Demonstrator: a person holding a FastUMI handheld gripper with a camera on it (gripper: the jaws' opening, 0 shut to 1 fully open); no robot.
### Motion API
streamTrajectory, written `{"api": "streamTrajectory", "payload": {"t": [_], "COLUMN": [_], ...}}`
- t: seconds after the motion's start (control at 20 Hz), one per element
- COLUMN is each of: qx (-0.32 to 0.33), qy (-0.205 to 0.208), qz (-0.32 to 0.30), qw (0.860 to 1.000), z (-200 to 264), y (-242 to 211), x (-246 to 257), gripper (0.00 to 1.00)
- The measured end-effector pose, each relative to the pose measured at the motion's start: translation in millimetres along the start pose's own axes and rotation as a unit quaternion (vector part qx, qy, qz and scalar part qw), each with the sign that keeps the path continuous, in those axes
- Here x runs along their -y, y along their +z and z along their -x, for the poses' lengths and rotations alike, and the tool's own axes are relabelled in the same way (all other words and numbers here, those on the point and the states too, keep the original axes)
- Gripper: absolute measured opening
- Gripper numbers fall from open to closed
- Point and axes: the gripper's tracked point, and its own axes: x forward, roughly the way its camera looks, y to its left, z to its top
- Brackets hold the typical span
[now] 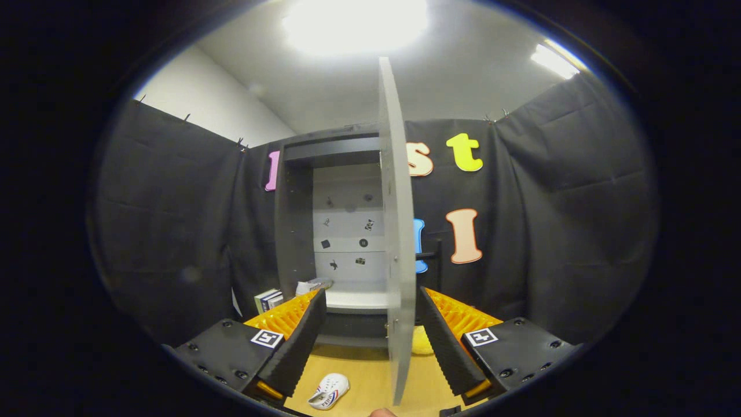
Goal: Open the shoe cabinet door, grab the shoes and put them into the shoe cabinet, then close the shoe cabinet door.
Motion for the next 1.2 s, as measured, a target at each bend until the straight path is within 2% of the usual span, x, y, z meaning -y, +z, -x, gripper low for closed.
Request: {"api": "streamTrajectory", "payload": {"t": [0.15,0.35,0.7,0.95,1.2], "qx": [-0.032,-0.073,-0.153,-0.228,-0.312], "qy": [0.017,0.060,0.085,0.089,0.083], "qz": [0.030,0.047,0.045,0.034,0.008], "qw": [0.999,0.994,0.984,0.969,0.946], "z": [1,-5,-19,-17,-2], "y": [-20,-52,-110,-157,-198], "x": [-9,-34,-58,-68,-75], "gripper": [0.98,0.98,0.97,0.97,0.97]}}
